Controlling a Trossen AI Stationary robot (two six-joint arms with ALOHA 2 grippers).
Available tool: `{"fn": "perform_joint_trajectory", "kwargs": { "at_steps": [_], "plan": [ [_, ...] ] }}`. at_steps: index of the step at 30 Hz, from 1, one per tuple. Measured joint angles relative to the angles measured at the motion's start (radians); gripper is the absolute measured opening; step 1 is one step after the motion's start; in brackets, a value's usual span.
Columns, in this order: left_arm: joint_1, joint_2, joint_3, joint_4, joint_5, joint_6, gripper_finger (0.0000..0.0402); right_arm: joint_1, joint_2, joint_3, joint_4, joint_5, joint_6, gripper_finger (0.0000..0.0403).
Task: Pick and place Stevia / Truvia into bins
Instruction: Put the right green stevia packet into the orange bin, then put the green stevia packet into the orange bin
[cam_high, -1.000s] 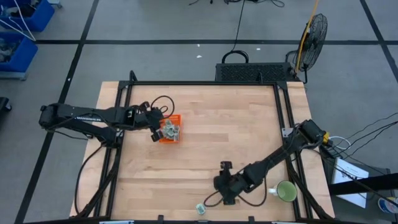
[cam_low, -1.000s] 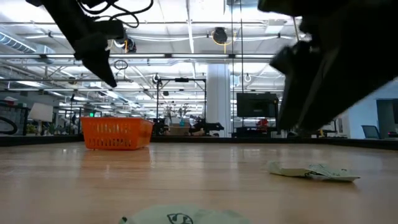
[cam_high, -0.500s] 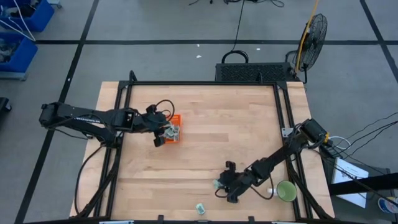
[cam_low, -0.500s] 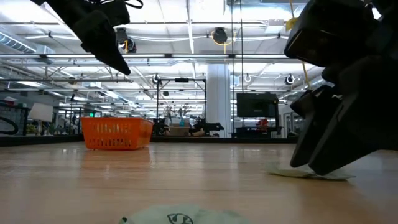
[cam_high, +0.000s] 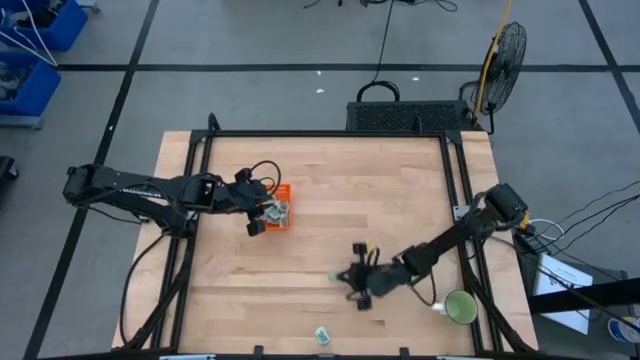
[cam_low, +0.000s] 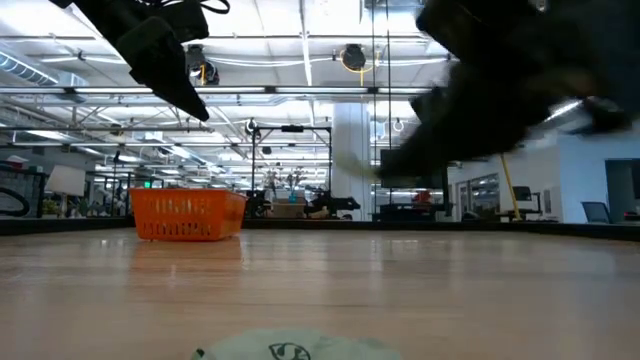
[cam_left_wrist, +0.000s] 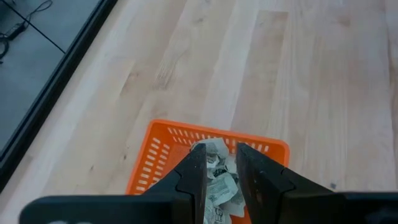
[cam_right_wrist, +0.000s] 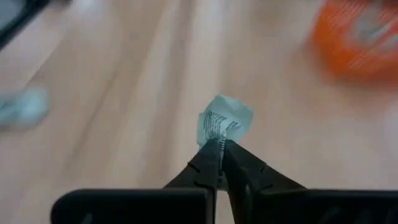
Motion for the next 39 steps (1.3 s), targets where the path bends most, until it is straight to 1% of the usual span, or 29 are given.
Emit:
{"fn": "perform_joint_trajectory", "kwargs": {
  "at_steps": [2,4,7,9,11,13,17,19,21,23,25,27,31,35,39],
  "plan": [
    [0.0,-0.003,0.0,0.0,-0.002,0.0,0.0093,-0.064,-0.013,0.0,0.06,0.03,-0.083,0.0005],
    [0.0,-0.004,0.0,0.006,-0.009,-0.003,0.0093,-0.146,-0.014,-0.001,0.18,0.024,-0.159,0.0004],
    [0.0,-0.004,0.002,0.015,-0.034,-0.003,0.0093,-0.278,-0.01,0.009,0.381,-0.04,-0.212,0.0009],
    [0.0,-0.004,0.015,0.017,-0.089,-0.003,0.0093,-0.36,0.024,0.048,0.428,-0.113,-0.215,0.0012],
    [0.0,-0.004,0.036,0.018,-0.171,-0.004,0.0093,-0.42,0.072,0.112,0.375,-0.171,-0.213,0.0012],
    [0.002,-0.004,0.063,0.018,-0.26,-0.009,0.0093,-0.46,0.134,0.209,0.306,-0.214,-0.208,0.001],
    [0.002,-0.004,0.121,0.019,-0.401,-0.012,0.0093,-0.504,0.25,0.406,0.091,-0.238,-0.232,0.0009],
    [0.002,-0.004,0.141,0.017,-0.439,0.007,0.0093,-0.519,0.298,0.485,-0.011,-0.239,-0.231,0.0009],
    [0.002,-0.005,0.153,0.009,-0.448,0.027,0.0093,-0.531,0.344,0.549,-0.053,-0.242,-0.229,0.0009],
    [0.002,-0.005,0.154,0.004,-0.448,0.041,0.0093,-0.543,0.376,0.59,-0.067,-0.271,-0.228,0.001],
    [0.002,-0.004,0.154,-0.008,-0.448,0.046,0.0093,-0.551,0.408,0.621,-0.057,-0.336,-0.215,0.0015],
    [0.002,-0.004,0.154,-0.017,-0.448,0.042,0.0093,-0.555,0.422,0.624,-0.072,-0.375,-0.204,0.0021],
    [0.002,-0.004,0.154,-0.039,-0.447,0.035,0.0093,-0.552,0.424,0.628,-0.063,-0.368,-0.252,0.0041],
    [0.002,-0.004,0.154,-0.057,-0.447,0.022,0.0093,-0.545,0.424,0.63,-0.056,-0.37,-0.26,0.0071],
    [0.002,-0.004,0.154,-0.074,-0.446,0.016,0.0093,-0.524,0.414,0.629,-0.056,-0.369,-0.31,0.0101]
  ]
}}
